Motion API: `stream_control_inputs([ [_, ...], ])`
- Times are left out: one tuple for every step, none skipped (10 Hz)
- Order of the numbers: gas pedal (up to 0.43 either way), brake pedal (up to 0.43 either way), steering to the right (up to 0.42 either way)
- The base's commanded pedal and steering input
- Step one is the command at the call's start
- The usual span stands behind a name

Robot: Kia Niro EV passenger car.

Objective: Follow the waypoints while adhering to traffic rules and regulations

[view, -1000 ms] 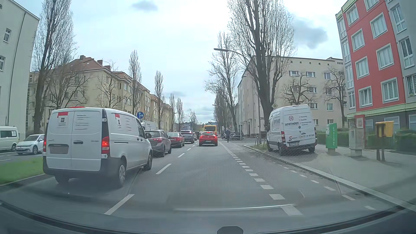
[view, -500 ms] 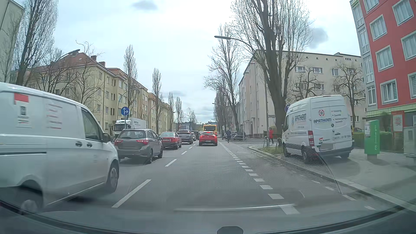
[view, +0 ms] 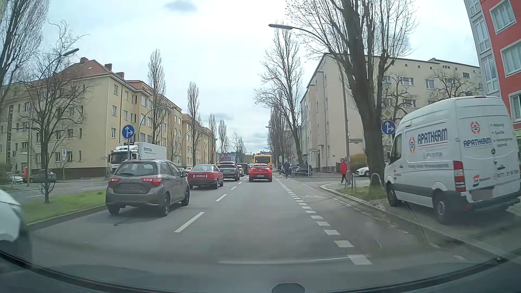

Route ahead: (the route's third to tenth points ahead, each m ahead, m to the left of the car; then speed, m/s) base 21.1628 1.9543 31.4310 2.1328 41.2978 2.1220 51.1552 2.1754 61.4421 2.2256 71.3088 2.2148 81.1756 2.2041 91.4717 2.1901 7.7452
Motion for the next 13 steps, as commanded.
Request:
stream_control_inputs([
  [0.020,0.000,0.000],
  [0.020,0.000,0.000],
  [0.020,0.000,-0.001],
  [0.020,0.000,-0.001],
  [0.020,0.000,-0.001],
  [0.020,0.000,0.000],
  [0.020,0.000,0.000],
  [0.020,0.000,-0.001],
  [0.020,0.000,0.000],
  [0.020,0.000,0.000],
  [0.020,0.000,-0.001],
  [0.020,0.000,0.000],
  [0.020,0.000,0.000],
])
